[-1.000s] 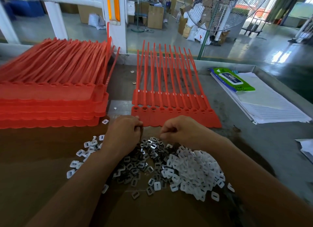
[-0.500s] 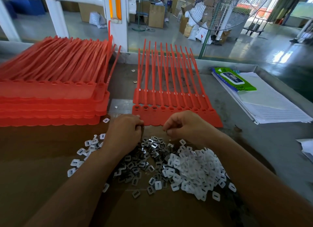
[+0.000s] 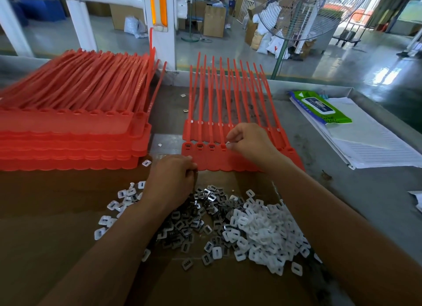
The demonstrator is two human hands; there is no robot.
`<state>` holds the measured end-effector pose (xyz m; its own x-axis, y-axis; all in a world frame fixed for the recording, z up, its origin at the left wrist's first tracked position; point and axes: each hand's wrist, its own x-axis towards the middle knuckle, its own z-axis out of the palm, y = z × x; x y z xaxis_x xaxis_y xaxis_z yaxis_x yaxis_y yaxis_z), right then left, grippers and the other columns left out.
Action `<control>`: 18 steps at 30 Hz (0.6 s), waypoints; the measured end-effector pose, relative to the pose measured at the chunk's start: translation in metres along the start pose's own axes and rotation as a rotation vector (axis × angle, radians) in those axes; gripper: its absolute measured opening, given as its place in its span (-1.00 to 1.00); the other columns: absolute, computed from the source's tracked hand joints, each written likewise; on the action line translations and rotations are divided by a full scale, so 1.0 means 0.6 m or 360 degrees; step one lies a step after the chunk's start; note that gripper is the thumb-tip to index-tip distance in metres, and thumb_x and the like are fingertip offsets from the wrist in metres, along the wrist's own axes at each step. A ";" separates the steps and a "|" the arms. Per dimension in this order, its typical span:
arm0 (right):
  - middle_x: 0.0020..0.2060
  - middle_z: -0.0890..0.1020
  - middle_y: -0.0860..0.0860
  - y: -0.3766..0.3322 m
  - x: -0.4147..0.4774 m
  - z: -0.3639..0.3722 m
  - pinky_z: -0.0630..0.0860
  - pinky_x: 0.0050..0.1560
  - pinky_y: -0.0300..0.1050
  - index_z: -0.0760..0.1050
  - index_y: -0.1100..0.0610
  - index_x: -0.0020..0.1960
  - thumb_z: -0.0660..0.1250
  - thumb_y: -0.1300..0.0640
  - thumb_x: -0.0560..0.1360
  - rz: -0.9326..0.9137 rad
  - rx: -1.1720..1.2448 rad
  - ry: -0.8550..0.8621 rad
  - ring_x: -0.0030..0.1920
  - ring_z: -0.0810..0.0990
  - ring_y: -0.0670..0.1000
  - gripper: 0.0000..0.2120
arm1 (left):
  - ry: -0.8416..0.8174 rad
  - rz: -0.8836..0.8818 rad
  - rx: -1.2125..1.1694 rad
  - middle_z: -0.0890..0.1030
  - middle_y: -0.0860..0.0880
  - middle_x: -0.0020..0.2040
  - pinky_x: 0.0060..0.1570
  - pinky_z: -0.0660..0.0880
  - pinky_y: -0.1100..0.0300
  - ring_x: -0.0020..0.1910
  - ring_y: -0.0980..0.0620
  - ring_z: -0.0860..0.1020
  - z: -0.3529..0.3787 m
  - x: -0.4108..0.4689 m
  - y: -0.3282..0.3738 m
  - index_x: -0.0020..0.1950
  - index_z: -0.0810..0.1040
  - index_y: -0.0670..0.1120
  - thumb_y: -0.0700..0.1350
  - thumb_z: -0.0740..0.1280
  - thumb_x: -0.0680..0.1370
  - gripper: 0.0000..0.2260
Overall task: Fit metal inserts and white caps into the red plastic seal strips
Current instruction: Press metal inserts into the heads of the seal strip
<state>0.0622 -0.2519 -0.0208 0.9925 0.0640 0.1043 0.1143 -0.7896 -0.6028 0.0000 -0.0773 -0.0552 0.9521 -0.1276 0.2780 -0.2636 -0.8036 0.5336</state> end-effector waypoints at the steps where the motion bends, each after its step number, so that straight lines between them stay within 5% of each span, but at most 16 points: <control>1: -0.28 0.54 -0.08 0.001 0.004 0.002 0.43 -0.05 -0.21 0.60 0.19 -0.08 0.39 0.29 0.41 0.0004 0.0003 0.0006 -0.14 0.49 -0.10 -0.90 | -0.0007 -0.0002 0.0009 0.60 -0.12 0.11 0.14 0.36 0.17 0.11 -0.06 0.52 0.000 0.000 0.000 0.01 0.62 -0.20 -0.26 0.23 0.48 -0.79; 9: 0.04 0.63 0.08 0.008 0.026 0.020 0.38 0.01 -0.24 0.62 0.22 0.01 0.30 0.29 0.48 0.0069 0.0033 -0.0088 0.01 0.52 -0.07 -0.84 | -0.0008 0.0012 0.0013 0.61 -0.13 0.07 0.10 0.39 0.15 0.08 -0.07 0.53 -0.002 0.000 0.003 0.01 0.62 -0.20 -0.27 0.22 0.48 -0.79; 18: 0.00 0.66 0.03 0.015 0.035 0.030 0.44 -0.05 -0.22 0.64 0.22 -0.05 0.30 0.28 0.47 0.0050 -0.0072 -0.0165 -0.12 0.50 -0.15 -0.85 | 0.0004 0.0028 -0.0002 0.61 -0.13 0.08 0.12 0.41 0.12 0.08 -0.07 0.54 -0.003 0.000 0.004 0.00 0.63 -0.20 -0.28 0.24 0.47 -0.80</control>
<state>0.0846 -0.2465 -0.0383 0.9950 0.0997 0.0020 0.0832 -0.8190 -0.5677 -0.0010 -0.0780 -0.0523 0.9469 -0.1402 0.2892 -0.2803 -0.8005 0.5297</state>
